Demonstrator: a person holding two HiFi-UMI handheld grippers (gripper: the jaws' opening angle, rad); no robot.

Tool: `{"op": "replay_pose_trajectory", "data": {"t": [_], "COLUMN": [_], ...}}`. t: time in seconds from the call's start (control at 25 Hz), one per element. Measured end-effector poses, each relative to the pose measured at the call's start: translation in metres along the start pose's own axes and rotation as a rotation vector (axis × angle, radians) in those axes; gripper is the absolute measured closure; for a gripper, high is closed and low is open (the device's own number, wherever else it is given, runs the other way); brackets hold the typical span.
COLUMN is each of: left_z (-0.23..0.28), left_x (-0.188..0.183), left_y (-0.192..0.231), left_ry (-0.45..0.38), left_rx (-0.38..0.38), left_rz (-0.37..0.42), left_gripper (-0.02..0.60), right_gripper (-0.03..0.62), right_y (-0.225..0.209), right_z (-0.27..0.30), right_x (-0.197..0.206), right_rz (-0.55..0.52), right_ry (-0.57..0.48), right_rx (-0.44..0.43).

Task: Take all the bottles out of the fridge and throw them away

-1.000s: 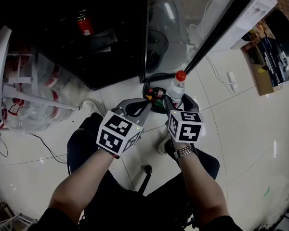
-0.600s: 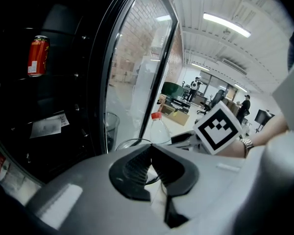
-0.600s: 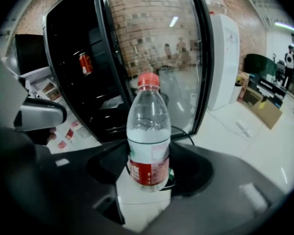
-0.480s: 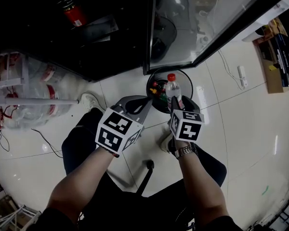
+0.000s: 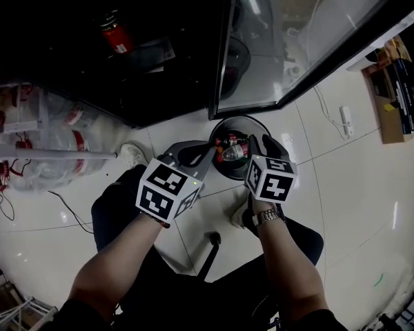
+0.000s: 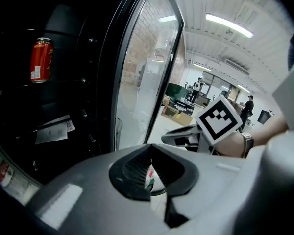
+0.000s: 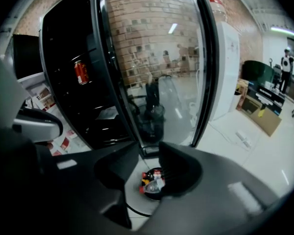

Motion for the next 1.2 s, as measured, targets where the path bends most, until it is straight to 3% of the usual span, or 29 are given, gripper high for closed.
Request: {"op": "replay_pose_trajectory", "data": {"t": [0.68,1.2], "left_z": [-0.077,-0.146], "left_x": [-0.052,-0.063], "left_y": [0.033,0.081], "left_ry": [-0.129,-0.193], "left_rx": [-0.121,-0.256], "left_rz": [0.034,0.009], "left_gripper": [0.578,0.578], "right_gripper": [0.436,0.387], "right_y": [0.094,0.19], "right_z": [-0.033,-0.023], "right_x": [-0.093,-0.149], "right_rz": [-0.132,-0.235], "right_ry": [-0.199,-0.276], "right_rx": [-0.162,-0.331]}}
Point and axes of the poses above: the fingertips, and each gripper's own axes: z forward along the fingers, y to its left, x out of its underside, the point moved 6 cm from there along -z, backward along the fingers, and after that the axes turned 4 degrees about x, right-handed, at the moved point
